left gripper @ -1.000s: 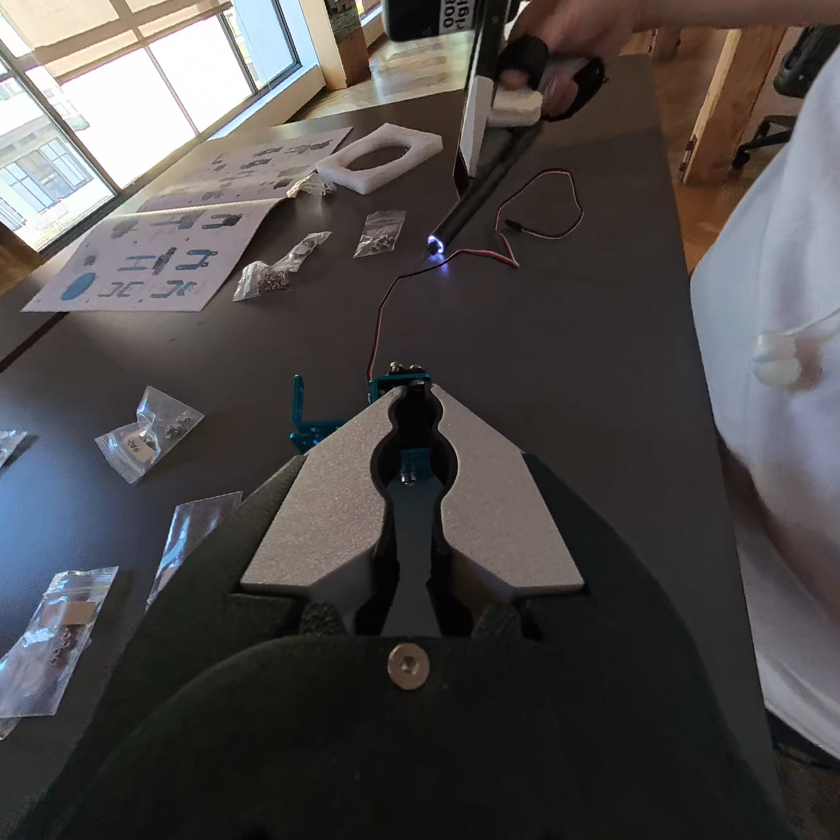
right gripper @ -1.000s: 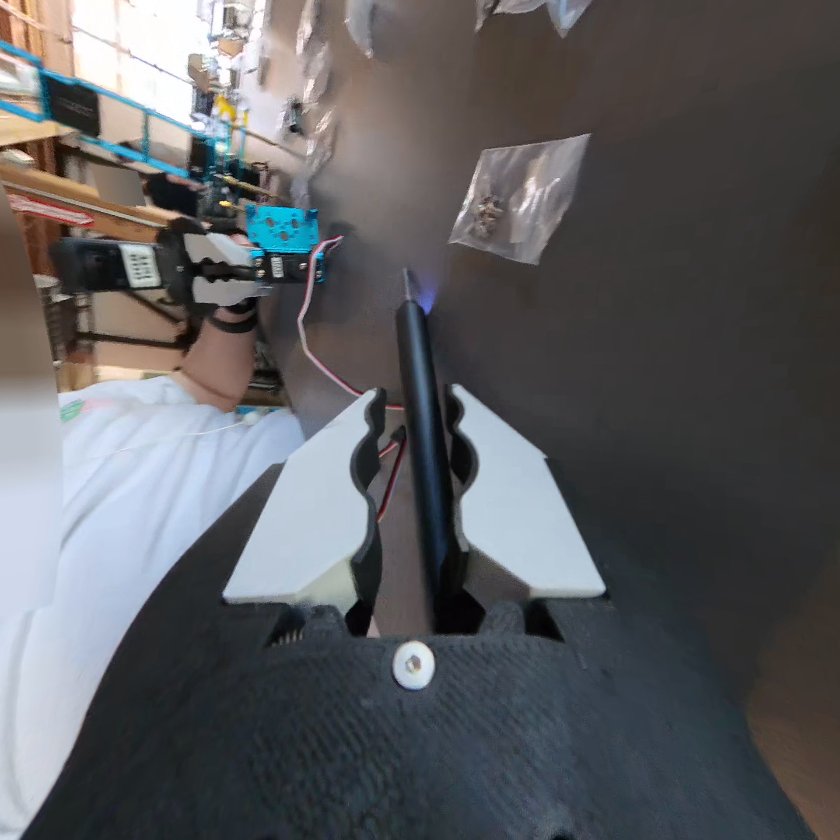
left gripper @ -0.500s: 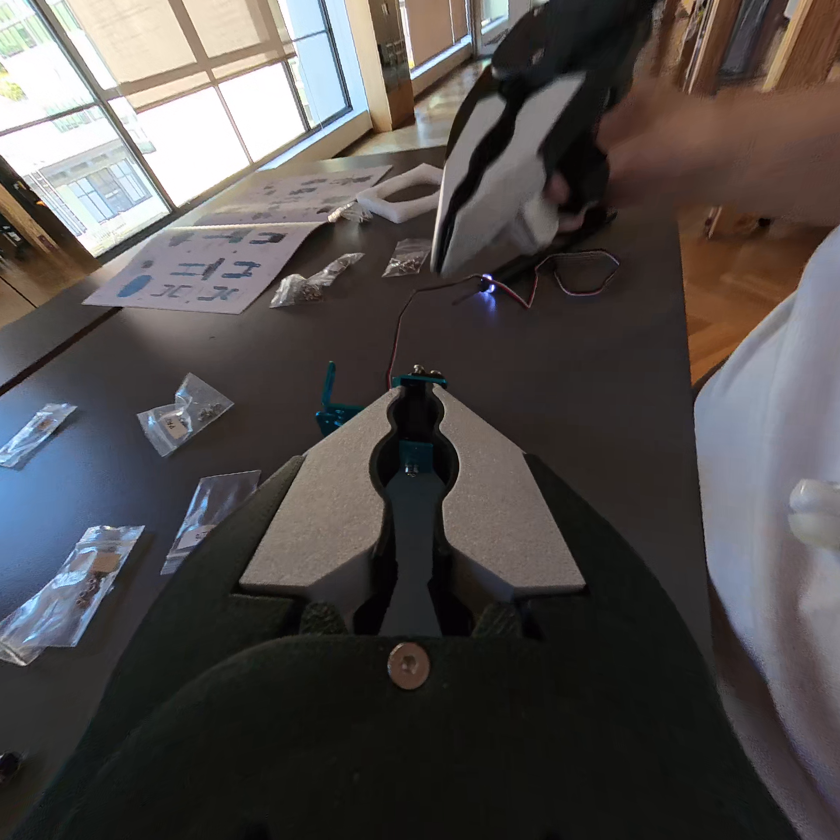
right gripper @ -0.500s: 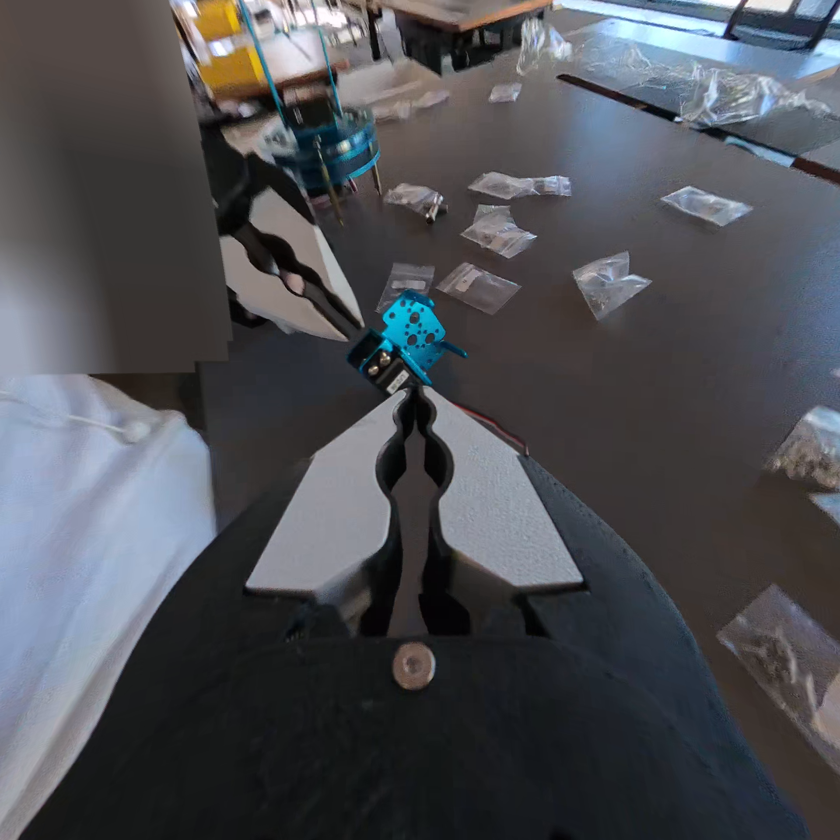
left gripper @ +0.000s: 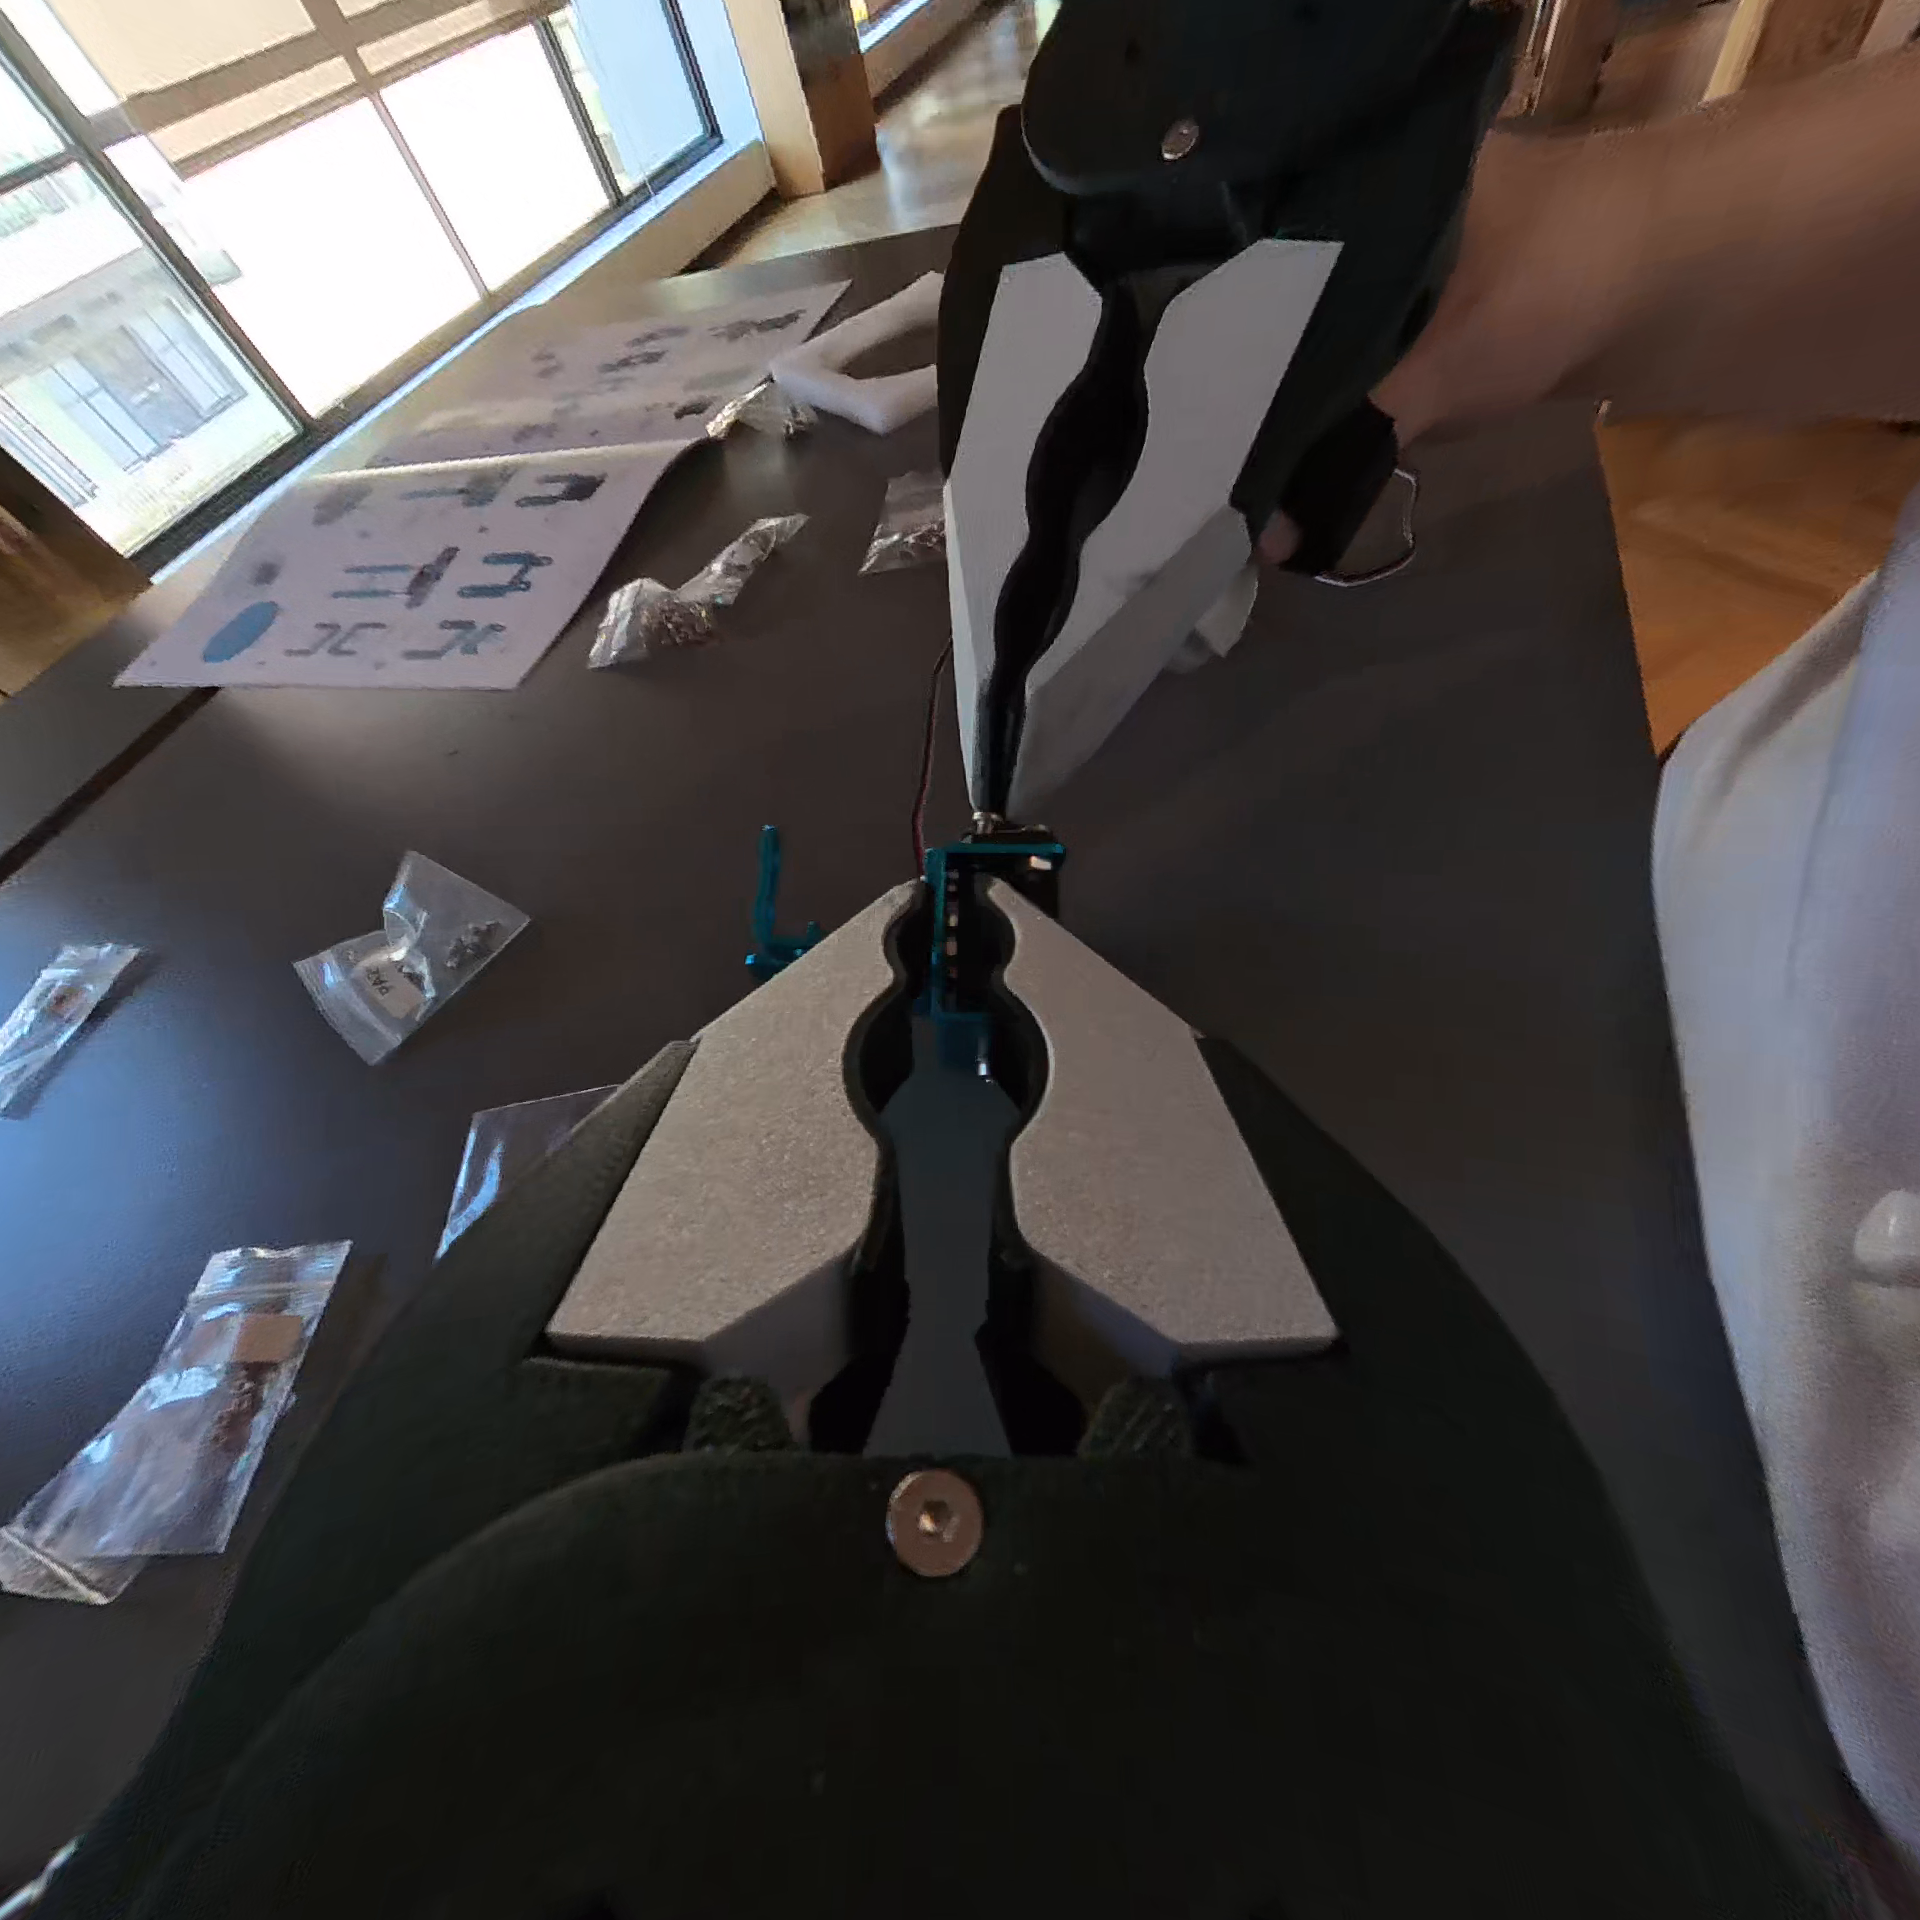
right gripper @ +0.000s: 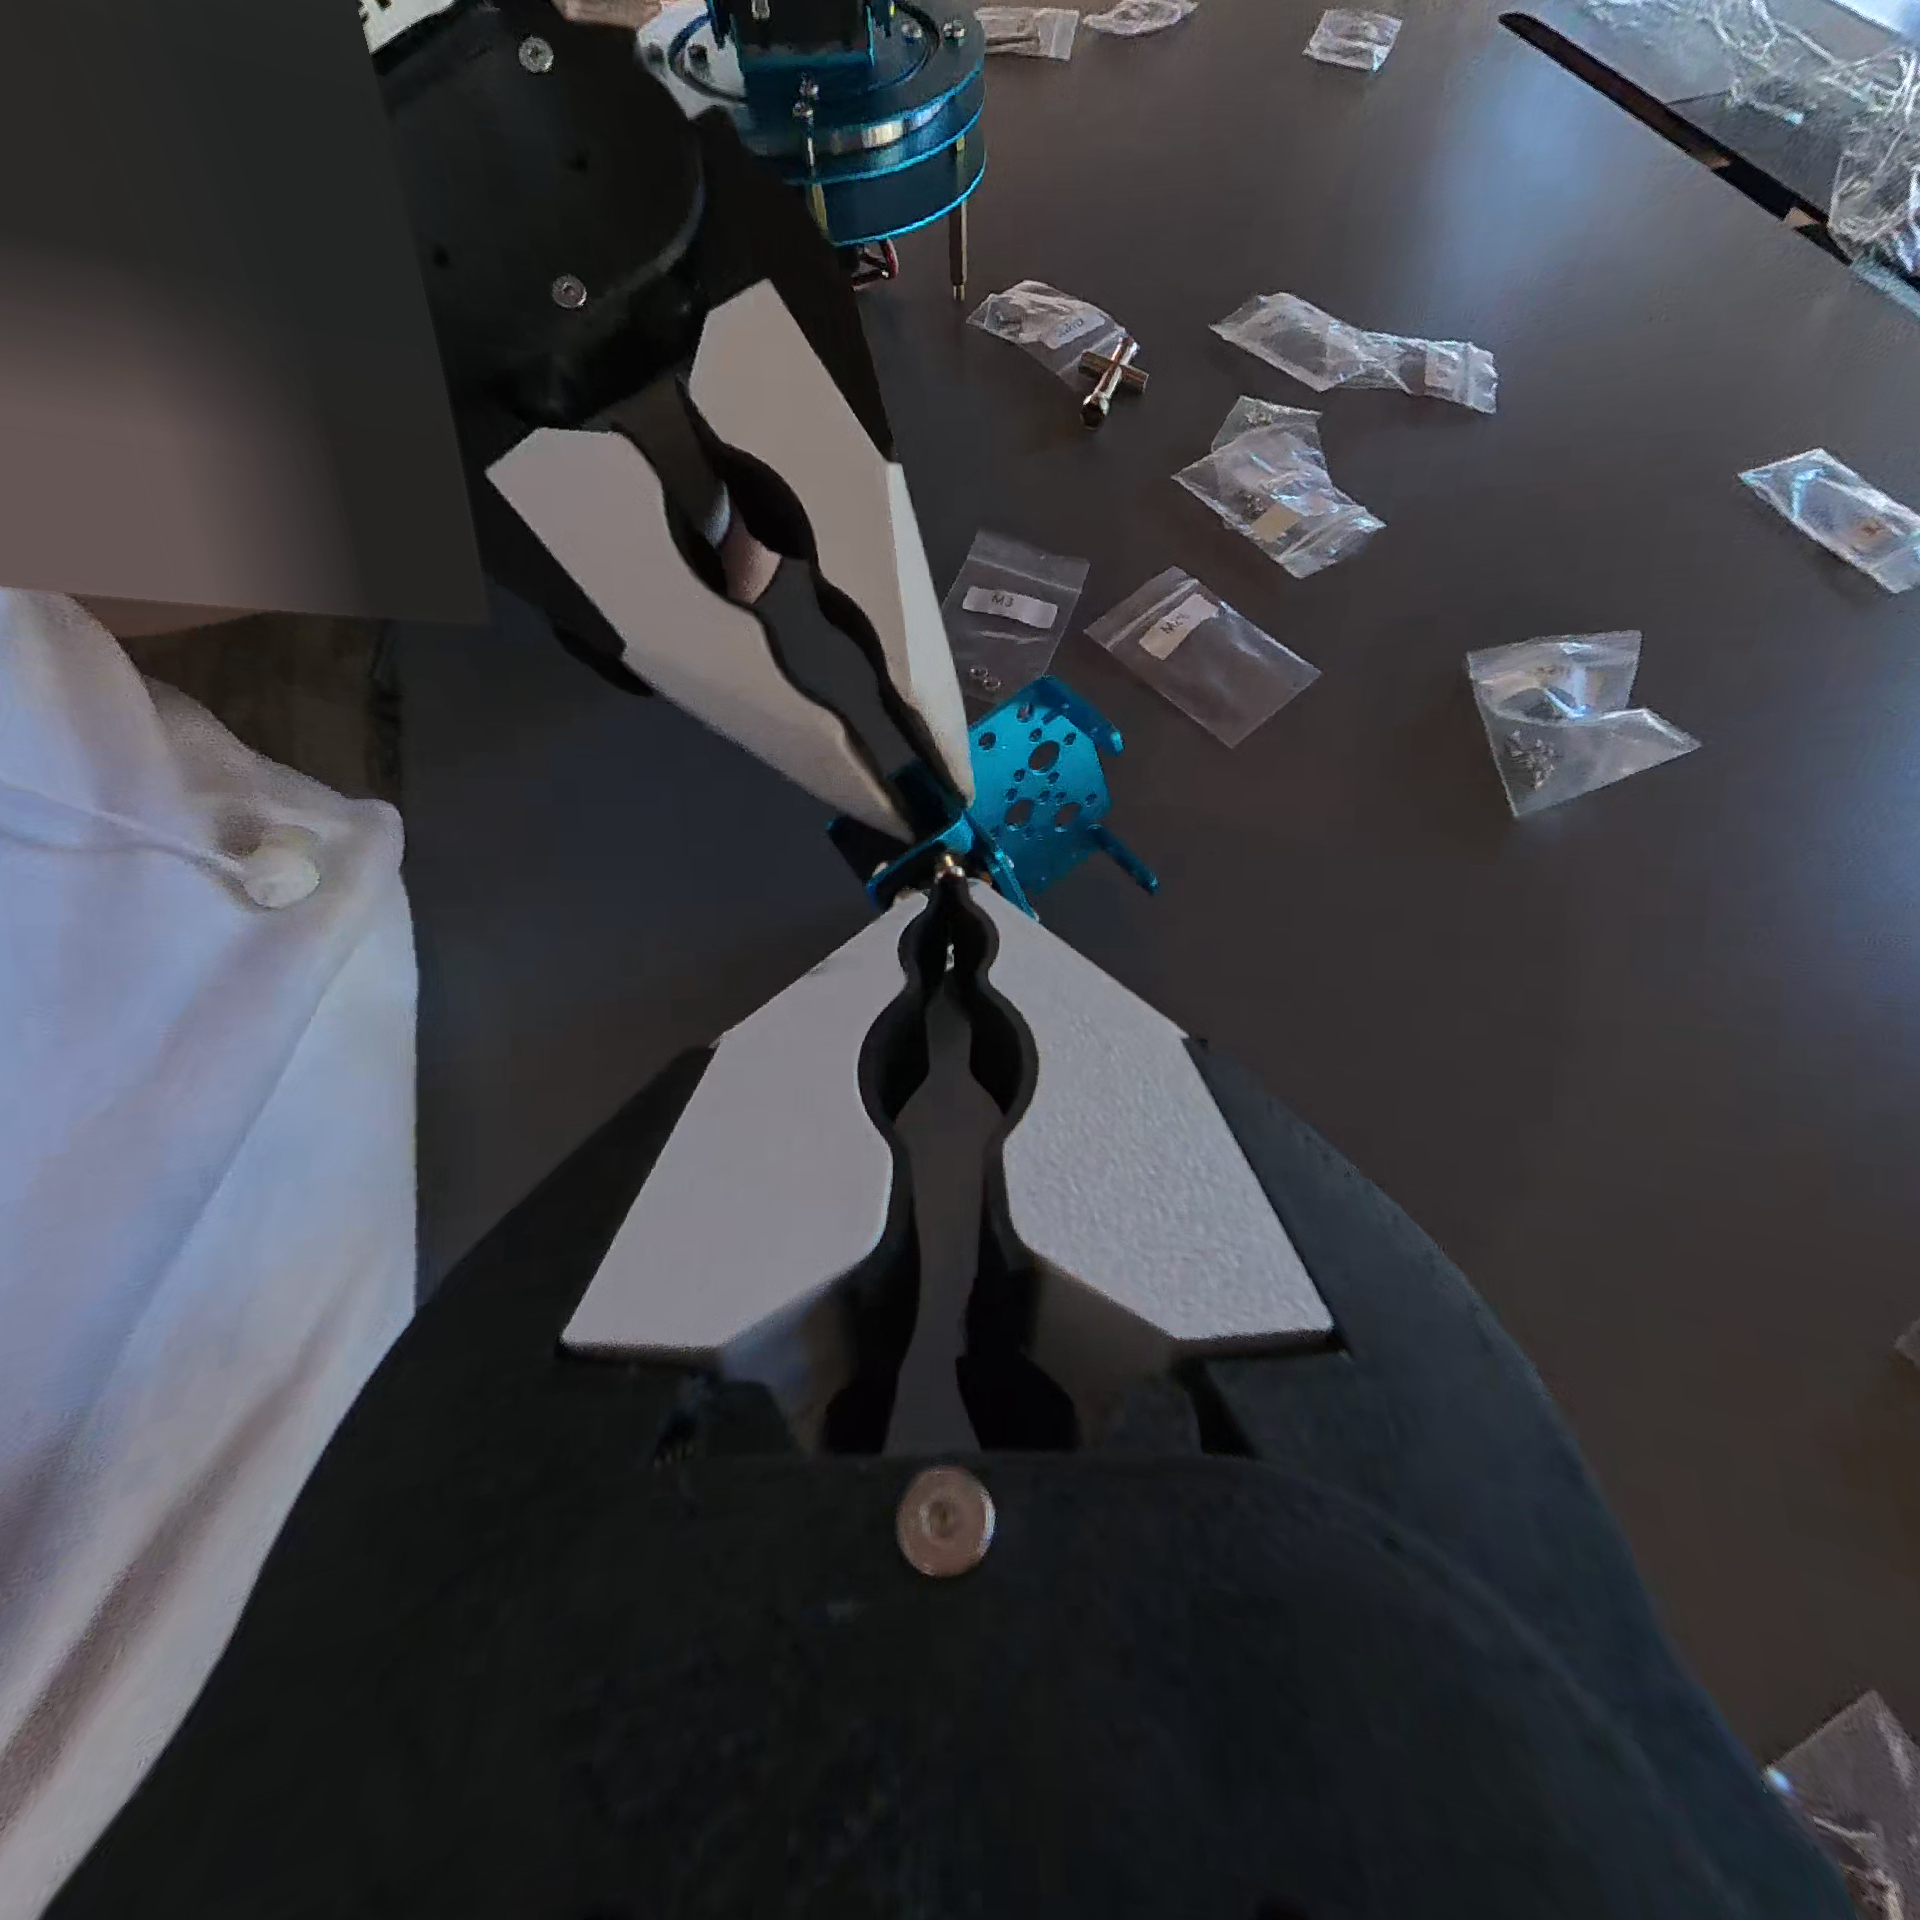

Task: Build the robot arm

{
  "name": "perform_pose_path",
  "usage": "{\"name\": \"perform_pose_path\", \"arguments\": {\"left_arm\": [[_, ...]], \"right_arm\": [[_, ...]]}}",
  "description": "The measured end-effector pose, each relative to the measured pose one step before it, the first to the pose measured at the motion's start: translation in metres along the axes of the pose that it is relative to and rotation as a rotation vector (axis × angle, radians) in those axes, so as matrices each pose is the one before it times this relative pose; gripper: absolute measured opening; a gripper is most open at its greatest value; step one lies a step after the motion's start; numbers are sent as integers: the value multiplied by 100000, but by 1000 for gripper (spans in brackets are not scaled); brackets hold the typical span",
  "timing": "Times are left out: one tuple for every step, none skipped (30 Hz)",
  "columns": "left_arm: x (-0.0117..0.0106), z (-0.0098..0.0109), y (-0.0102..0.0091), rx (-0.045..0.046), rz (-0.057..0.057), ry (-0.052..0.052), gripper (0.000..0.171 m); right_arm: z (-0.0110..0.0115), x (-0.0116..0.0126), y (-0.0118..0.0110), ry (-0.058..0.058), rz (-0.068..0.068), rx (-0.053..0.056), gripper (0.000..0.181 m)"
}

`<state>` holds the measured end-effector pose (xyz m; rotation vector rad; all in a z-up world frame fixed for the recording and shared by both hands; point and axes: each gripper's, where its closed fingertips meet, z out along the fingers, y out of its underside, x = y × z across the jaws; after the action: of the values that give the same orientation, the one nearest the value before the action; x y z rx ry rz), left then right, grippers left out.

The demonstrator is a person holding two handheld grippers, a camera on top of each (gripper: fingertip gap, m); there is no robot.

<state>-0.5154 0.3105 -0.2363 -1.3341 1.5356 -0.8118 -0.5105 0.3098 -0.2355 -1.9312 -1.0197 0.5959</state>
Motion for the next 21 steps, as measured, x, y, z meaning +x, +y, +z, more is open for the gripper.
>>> {"name": "perform_pose_path", "arguments": {"left_arm": [[-237,8,19,167,416,-230,2],[1,-9,8,74,22,1395,2],[-55,4,3,-43,-537,1023,2],[-67,22,-2,121,-639,560,1],[19,9,-13,296,356,716,2],[62,-2,10,202,1211,637,2],[24,21,-17,27,870,111,2],[-44,38,-16,6,114,-245,2],[-12,36,-14,9,-352,114,1],[11,4,-3,52,364,400,2],[-32,15,1,133,197,202,2],[-73,6,-12,316,-914,145,2],[-98,25,-20,514,-1485,87,2],[-68,33,-18,554,-1364,64,2],[-30,11,-17,511,-538,-43,2],[29,14,-6,384,342,-41,2],[-23,1,4,241,313,-417,2],[-1,-11,0,253,41,-244,2],[-19,-5,-1,227,-107,-149,2],[-9,-15,4,42,-196,-29,2],[-26,-10,12,-20,-145,-51,2]], "right_arm": [[35,-13,15,-842,-1568,-1244,0],[27,-13,-37,-759,-1473,-1044,0],[7,30,-85,-515,-1708,-666,0],[37,77,16,-619,-1243,-1204,0],[11,-1,65,-1482,-857,-1569,0],[-21,-82,-35,-1937,-1407,-1065,0],[-14,-22,37,-1367,-1981,-1555,0],[0,73,53,-680,-1956,-1757,0],[-18,39,-7,-894,-2290,-1246,0],[-10,-11,-1,-1382,-2566,-1118,0],[35,51,68,-1300,-1294,-1202,0],[23,33,15,-1751,364,-485,0],[-21,55,-29,-1809,1552,159,0],[-52,13,35,-1918,1927,315,0],[-60,45,99,-1380,1823,424,3],[-71,120,87,-588,1863,731,7],[-66,5,83,-956,1785,816,7],[-34,68,57,-406,2138,852,9],[-7,-16,-8,-768,1974,1030,11],[0,-29,-99,-748,1791,1386,12],[-18,-165,-236,-1439,1785,2052,12]]}}
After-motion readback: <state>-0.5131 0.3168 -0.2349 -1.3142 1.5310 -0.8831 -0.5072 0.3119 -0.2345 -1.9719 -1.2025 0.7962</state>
